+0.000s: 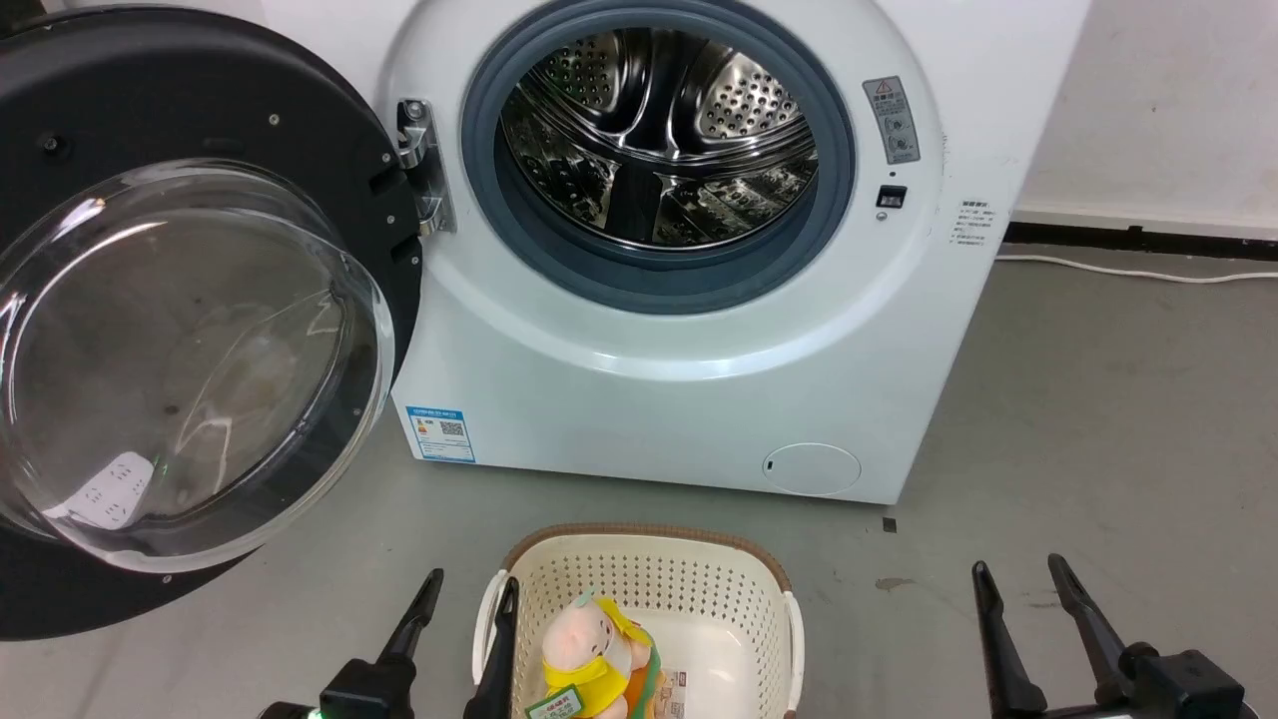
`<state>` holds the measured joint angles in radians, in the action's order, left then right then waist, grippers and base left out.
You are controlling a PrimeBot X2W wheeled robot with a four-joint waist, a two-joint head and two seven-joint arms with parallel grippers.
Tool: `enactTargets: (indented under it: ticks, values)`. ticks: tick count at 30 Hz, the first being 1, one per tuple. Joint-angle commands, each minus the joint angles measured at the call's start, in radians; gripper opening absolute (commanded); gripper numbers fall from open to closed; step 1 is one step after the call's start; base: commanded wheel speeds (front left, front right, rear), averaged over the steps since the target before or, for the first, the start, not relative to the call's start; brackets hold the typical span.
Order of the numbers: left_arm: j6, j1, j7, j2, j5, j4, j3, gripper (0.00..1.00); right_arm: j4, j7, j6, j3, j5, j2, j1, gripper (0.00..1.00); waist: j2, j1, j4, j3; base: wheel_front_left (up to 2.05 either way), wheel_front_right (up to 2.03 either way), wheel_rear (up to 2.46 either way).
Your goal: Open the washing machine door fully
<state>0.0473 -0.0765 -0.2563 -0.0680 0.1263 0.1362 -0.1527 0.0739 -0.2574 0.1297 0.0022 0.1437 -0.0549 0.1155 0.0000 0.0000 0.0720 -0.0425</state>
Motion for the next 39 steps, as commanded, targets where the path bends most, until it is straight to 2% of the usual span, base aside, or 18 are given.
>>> enactTargets:
  ticks: [1,4,5,39]
  values:
    - [0.004,0.005,-0.005,0.007,0.000,0.002,0.002,1.00,0.001,-0.004,0.001,0.000,0.006,0.005,0.003,1.00,0.0000,0.0000,0.001,0.001,0.00,0.00,0.00]
    - [0.006,0.005,-0.005,0.009,0.000,0.001,0.003,1.00,0.000,-0.004,0.001,0.003,0.006,0.005,0.002,1.00,0.0000,0.0000,0.002,0.002,0.00,0.00,0.00]
    - [0.000,0.000,0.001,0.004,0.000,0.000,0.003,0.00,0.000,0.001,0.000,0.002,-0.001,0.000,0.000,0.00,0.0000,0.0000,0.002,0.002,0.00,0.00,0.00]
    - [-0.012,0.020,0.066,0.008,-0.032,-0.035,0.041,0.00,-0.019,0.066,0.000,0.002,-0.037,0.001,-0.030,0.00,0.0000,0.0000,-0.017,0.012,0.00,0.00,0.00]
